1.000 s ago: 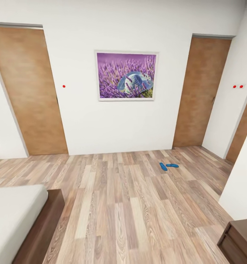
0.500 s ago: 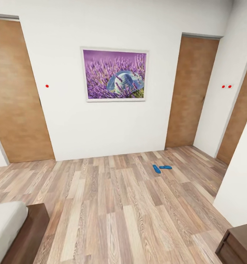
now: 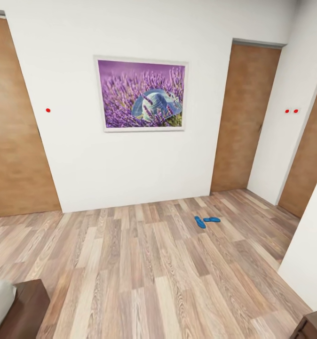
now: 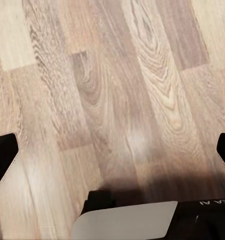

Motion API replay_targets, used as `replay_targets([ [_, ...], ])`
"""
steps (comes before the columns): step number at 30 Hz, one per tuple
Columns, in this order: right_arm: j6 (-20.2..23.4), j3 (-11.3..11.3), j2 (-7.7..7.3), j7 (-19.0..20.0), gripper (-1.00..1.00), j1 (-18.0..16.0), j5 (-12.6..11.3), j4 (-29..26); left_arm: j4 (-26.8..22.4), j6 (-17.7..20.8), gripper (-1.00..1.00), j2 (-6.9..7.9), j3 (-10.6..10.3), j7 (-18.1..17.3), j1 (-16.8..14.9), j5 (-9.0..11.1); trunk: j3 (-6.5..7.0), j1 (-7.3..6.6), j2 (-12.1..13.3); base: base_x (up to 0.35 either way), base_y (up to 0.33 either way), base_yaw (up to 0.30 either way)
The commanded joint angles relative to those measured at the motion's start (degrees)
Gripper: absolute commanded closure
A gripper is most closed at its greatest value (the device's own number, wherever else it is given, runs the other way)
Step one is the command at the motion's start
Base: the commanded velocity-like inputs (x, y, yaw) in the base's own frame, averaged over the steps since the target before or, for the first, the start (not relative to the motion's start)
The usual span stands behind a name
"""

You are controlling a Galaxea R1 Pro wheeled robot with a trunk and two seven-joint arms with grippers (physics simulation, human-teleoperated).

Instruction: In the bedroom, move the book from the bed onto either nightstand, and place the two sandals side by side next to the bed.

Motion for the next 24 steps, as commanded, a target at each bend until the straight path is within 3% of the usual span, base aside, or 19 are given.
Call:
replay_targets([
  [1, -0.18, -0.04, 0.01, -0.05, -1.0, -0.03, 0.0, 0.04, -0.06, -0.1, -1.0, 0.01, -0.06, 0.05, 0.01, -0.16, -0.05, 0.04, -0.02, 0.329, 0.0, -0.001],
  [24, -0.18, 0.03, 0.08, -0.05, -1.0, -0.03, 0.0, 0.2, -0.06, -0.16, -1.0, 0.02, -0.03, 0.05, 0.02, -0.19, -0.05, 0.04, -0.02, 0.329, 0.0, 0.0],
])
